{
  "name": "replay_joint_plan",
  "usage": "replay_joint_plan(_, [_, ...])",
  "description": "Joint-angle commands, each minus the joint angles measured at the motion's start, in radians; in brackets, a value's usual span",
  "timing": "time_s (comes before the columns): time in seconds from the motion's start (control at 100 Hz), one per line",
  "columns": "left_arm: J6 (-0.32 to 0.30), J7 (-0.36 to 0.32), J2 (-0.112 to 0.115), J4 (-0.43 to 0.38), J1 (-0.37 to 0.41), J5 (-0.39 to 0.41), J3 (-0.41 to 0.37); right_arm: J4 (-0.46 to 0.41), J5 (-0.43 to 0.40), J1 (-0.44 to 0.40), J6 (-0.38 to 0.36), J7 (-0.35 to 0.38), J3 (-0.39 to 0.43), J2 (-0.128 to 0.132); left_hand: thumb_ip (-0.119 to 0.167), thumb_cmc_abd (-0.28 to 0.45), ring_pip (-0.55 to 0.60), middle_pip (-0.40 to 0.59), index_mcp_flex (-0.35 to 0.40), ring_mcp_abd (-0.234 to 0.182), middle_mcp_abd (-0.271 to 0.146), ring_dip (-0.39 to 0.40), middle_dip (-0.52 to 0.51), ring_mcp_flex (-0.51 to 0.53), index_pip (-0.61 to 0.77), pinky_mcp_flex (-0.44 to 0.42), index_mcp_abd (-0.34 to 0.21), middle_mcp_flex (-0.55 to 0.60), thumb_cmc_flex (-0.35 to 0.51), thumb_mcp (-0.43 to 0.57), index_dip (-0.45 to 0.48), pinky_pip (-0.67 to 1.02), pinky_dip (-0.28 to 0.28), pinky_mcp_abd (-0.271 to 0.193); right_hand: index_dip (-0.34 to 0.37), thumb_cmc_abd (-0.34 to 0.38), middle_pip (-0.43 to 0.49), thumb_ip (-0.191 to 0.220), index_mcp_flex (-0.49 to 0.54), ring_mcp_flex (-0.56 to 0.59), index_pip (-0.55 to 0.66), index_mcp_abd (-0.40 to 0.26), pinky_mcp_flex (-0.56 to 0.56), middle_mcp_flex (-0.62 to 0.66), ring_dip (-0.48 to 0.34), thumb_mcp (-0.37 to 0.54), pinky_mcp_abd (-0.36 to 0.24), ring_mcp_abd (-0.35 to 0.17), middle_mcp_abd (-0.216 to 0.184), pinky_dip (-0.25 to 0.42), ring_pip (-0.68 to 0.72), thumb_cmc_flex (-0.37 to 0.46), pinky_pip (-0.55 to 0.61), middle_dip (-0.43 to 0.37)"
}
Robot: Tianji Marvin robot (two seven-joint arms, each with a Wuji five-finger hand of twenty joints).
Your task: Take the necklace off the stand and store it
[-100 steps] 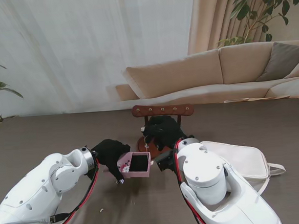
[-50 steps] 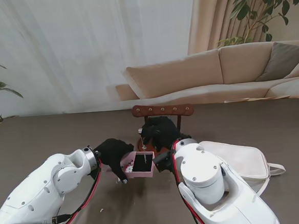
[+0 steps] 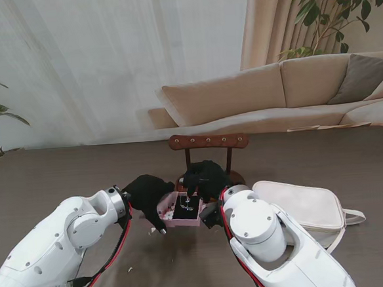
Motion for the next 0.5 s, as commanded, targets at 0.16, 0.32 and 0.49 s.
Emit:
replay_joint_plan(0.16, [0.000, -0.015, -0.008, -0.034, 0.007, -0.003, -0.015, 0.059, -0.094, 0.011, -0.062, 0.044, -0.024, 0.023, 0.024, 0.107, 0.427, 0.120, 0.107, -0.066, -0.179, 0.114, 0.033, 0.084, 0.736, 0.039, -0.217, 0.136, 0.542, 0.487, 0.034, 0.112, 0.047, -0.052, -0.021, -0.033, -0.014, -0.011, 0.026, 0.025, -0.024, -0.072, 0.197, 0.003, -0.022, 0.036, -0.011, 0.002, 0.005, -0.006, -0.032, -0.009, 0.018, 0.012])
replay_joint_plan(0.32, [0.000, -0.016, -0.008, -0.049, 0.013, 0.000, -0.025, 0.090, -0.174, 0.023, -0.107, 0.052, -0.039, 0.035, 0.024, 0.107, 0.428, 0.120, 0.107, -0.066, -0.179, 0.113, 0.033, 0.083, 0.736, 0.039, -0.216, 0.137, 0.542, 0.487, 0.034, 0.112, 0.048, -0.052, -0.081, -0.028, -0.020, -0.005, 0.006, 0.024, -0.066, -0.076, 0.158, -0.021, -0.045, 0.027, -0.009, 0.018, 0.007, -0.002, -0.080, -0.032, -0.001, 0.007])
replay_joint_plan(0.49, [-0.003, -0.017, -0.007, -0.058, 0.017, 0.007, -0.033, 0.116, -0.286, 0.039, -0.171, 0.061, -0.055, 0.053, 0.024, 0.106, 0.429, 0.120, 0.107, -0.068, -0.178, 0.113, 0.033, 0.083, 0.736, 0.040, -0.216, 0.136, 0.542, 0.488, 0.034, 0.111, 0.048, -0.053, -0.159, -0.003, -0.031, 0.018, -0.063, 0.024, -0.125, -0.041, 0.096, -0.070, -0.085, -0.007, -0.017, 0.028, 0.004, 0.003, -0.172, -0.093, -0.043, -0.005])
